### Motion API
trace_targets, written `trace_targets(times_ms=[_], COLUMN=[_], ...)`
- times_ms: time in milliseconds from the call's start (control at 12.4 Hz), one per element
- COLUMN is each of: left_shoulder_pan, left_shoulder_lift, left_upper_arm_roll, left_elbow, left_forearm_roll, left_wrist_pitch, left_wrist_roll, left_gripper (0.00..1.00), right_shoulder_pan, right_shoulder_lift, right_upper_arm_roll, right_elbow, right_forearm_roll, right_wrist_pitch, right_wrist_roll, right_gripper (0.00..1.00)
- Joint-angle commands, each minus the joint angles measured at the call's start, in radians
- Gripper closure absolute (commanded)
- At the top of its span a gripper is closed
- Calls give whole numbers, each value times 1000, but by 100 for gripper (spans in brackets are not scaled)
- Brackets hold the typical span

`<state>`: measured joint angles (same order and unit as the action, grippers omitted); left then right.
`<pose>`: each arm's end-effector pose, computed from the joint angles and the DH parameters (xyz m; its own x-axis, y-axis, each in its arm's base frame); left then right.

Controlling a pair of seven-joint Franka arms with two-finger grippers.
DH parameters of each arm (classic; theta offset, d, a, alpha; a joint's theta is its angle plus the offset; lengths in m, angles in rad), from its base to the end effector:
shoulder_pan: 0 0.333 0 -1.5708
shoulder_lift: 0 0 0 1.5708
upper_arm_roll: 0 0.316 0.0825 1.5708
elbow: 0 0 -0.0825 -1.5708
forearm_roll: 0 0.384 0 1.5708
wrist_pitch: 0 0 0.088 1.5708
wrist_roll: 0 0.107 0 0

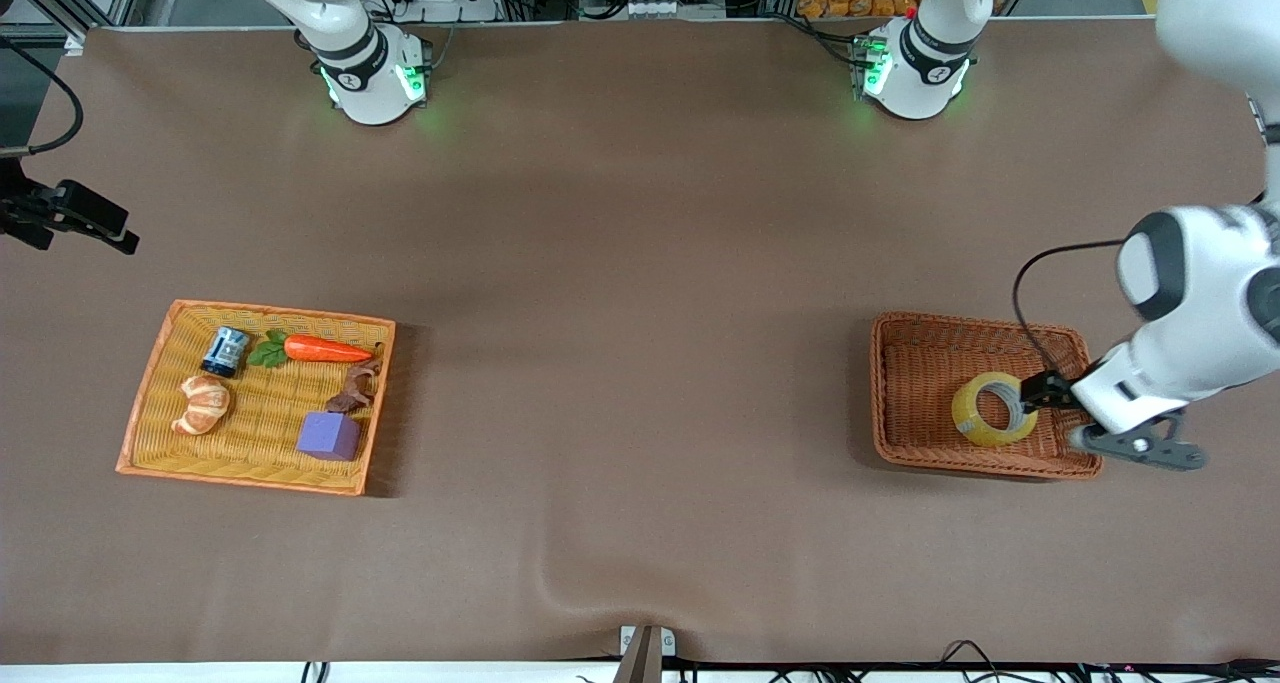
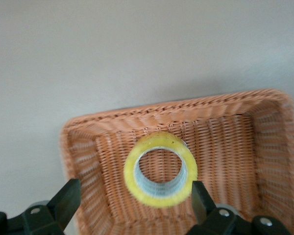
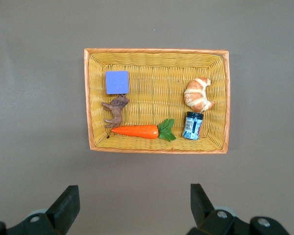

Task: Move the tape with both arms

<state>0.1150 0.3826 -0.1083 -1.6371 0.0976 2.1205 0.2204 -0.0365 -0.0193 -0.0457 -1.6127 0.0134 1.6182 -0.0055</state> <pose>0.6744 0.0172 0.4068 0.9641 -0.2499 0.0895 -0.2443 -0.9672 -0.0689 0.5510 -0.0443 0.6195 0.9967 -0.0772 0.0249 -0.0769 -0.9969 -0.0141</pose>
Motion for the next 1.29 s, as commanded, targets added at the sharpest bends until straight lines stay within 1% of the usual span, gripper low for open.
trace_targets(times_ms=[0, 81, 242, 404, 484, 565, 646, 727, 807, 969, 1050, 1130, 1211], left_shoulder_pan=[3, 2, -2, 3, 2, 2, 2, 2, 6, -8, -41, -75, -86], left_shoulder_lift=[-105, -120, -120, -142, -184, -226, -250, -273, -296, -362, -389, -401, -401], left_upper_arm_roll=[-27, -27, -28, -34, -31, -28, -28, -34, -56, -60, -48, -22, -16], left_elbow=[55, 94, 173, 200, 204, 192, 184, 178, 163, 102, 67, 56, 57], left_forearm_roll=[17, 17, 19, 2, -9, -42, -50, -50, -52, -53, -53, -49, -49], left_wrist_pitch=[-129, -201, -324, -388, -407, -433, -467, -488, -504, -504, -501, -502, -502], left_wrist_roll=[5, 5, -2, -3, -13, -68, -137, -151, -167, -202, -229, -242, -245], left_gripper=[0, 0, 0, 0, 0, 0, 0, 0, 0, 0, 0, 0, 0], right_shoulder_pan=[3, 3, 1, 1, 1, 1, 3, 3, 1, 0, 1, 1, 1], right_shoulder_lift=[7, 7, 7, 7, 7, 7, 7, 7, 7, 7, 7, 7, 7], right_upper_arm_roll=[1, 1, 0, 0, 0, 0, 0, 0, 0, 0, 0, 0, 0], right_elbow=[16, 16, 17, 16, 16, 16, 17, 17, 17, 17, 17, 16, 17], right_forearm_roll=[0, 0, -1, 0, 0, 0, 0, 0, 0, 0, 0, 0, 0], right_wrist_pitch=[-3, -1, 0, 0, 0, -1, -1, -4, -6, -8, -8, -4, -4], right_wrist_roll=[18, 16, 16, 16, 16, 16, 16, 16, 16, 16, 16, 18, 18], right_gripper=[0, 0, 0, 0, 0, 0, 0, 0, 0, 0, 0, 0, 0])
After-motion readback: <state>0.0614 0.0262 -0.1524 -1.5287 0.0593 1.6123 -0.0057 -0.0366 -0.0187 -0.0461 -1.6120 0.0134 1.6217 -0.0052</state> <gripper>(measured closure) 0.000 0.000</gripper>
